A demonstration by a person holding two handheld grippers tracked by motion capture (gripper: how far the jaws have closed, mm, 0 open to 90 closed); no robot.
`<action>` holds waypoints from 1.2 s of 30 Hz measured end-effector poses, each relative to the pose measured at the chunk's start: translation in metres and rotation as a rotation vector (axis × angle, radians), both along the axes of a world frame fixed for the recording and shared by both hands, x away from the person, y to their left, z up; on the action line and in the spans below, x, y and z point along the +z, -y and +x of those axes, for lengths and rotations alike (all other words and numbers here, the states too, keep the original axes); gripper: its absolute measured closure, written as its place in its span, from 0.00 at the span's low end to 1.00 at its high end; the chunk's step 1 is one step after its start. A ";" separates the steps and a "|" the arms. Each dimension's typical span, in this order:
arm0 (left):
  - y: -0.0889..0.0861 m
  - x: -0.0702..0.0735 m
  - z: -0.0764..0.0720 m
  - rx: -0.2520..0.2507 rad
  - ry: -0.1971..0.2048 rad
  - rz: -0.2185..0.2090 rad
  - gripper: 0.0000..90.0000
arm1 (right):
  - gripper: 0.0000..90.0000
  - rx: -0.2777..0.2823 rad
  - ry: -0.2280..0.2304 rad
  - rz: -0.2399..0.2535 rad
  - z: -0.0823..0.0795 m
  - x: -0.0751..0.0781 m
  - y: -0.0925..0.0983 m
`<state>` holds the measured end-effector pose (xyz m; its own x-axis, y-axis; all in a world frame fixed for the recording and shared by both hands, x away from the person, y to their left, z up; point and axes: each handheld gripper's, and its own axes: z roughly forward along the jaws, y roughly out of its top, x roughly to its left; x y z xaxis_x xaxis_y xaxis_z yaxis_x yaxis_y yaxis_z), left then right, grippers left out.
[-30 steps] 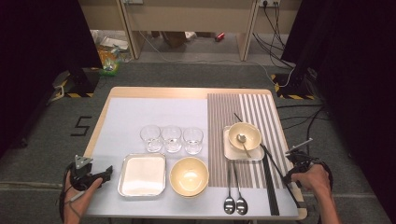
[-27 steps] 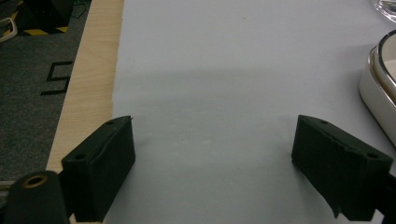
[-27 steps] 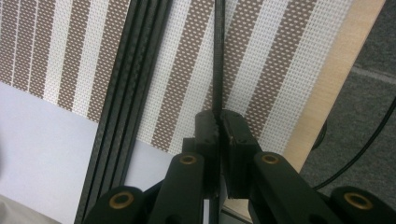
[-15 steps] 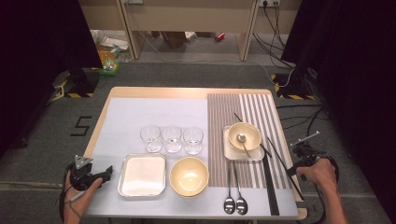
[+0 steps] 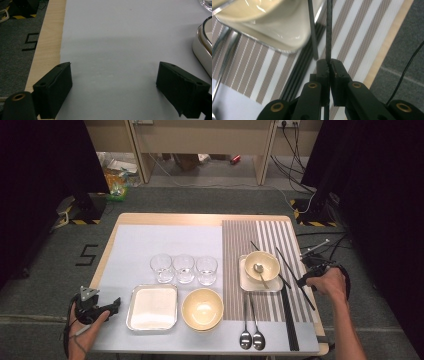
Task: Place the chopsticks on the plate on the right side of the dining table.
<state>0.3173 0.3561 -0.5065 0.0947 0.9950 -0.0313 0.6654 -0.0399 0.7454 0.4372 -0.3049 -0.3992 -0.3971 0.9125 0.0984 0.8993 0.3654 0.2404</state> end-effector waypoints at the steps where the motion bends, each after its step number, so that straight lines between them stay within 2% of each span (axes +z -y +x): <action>1: 0.000 0.000 0.000 0.000 -0.001 0.003 0.14 | 0.96 0.007 0.005 0.000 0.003 0.001 -0.001; 7: 0.000 0.000 0.000 0.000 -0.001 0.002 0.14 | 0.96 0.015 0.023 -0.001 0.021 0.003 -0.013; 14: 0.000 0.000 0.000 0.001 0.000 -0.002 0.14 | 0.96 0.015 0.032 0.005 0.041 -0.005 -0.018; 23: 0.000 0.000 0.000 0.001 -0.001 0.001 0.14 | 0.96 0.048 0.032 -0.015 0.053 -0.010 -0.029; 30: 0.000 0.000 0.000 0.000 -0.001 0.002 0.14 | 0.96 0.055 0.039 0.006 0.064 -0.017 -0.036; 34: 0.000 0.000 0.000 0.000 -0.001 0.003 0.14 | 0.96 0.048 0.040 0.005 0.067 -0.020 -0.036; 36: 0.000 0.000 0.000 0.000 -0.001 0.003 0.14 | 0.96 0.062 0.042 0.001 0.068 -0.023 -0.038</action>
<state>0.3173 0.3561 -0.5065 0.0947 0.9951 -0.0285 0.6660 -0.0421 0.7448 0.5054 -0.2672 -0.4220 -0.4570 0.8857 0.0816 0.8638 0.4202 0.2779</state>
